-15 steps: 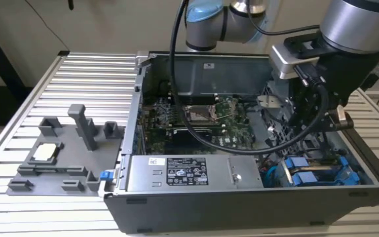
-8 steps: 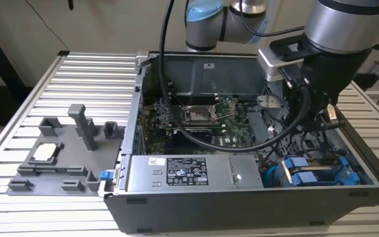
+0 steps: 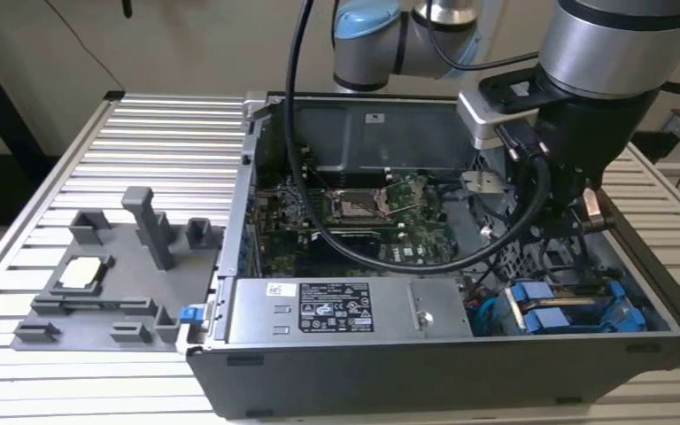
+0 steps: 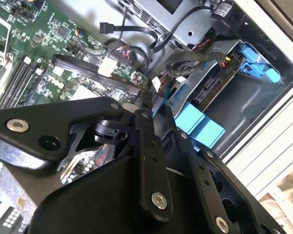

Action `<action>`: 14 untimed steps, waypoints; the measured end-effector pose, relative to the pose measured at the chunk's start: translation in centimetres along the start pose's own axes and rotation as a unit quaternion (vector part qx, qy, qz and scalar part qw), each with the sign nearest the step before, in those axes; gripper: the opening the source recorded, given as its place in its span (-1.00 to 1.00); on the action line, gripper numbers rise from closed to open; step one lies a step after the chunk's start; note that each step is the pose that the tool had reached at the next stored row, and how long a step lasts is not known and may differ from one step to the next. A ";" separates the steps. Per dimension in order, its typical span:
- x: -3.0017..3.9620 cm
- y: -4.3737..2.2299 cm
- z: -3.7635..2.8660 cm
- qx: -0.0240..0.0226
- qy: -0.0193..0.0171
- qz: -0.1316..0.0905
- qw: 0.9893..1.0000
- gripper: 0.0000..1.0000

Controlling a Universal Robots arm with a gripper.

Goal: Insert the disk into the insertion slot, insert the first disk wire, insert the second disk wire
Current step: 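Insert the second disk wire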

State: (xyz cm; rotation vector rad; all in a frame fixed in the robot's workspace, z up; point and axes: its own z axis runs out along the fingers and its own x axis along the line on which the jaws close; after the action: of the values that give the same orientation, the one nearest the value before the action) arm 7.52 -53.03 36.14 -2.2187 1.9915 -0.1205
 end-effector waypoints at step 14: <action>0.00 0.00 0.01 0.000 0.001 0.000 1.000 -0.64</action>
State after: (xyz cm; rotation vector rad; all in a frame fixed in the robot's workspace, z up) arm 7.52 -53.03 36.14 -2.2200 1.9924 -0.1230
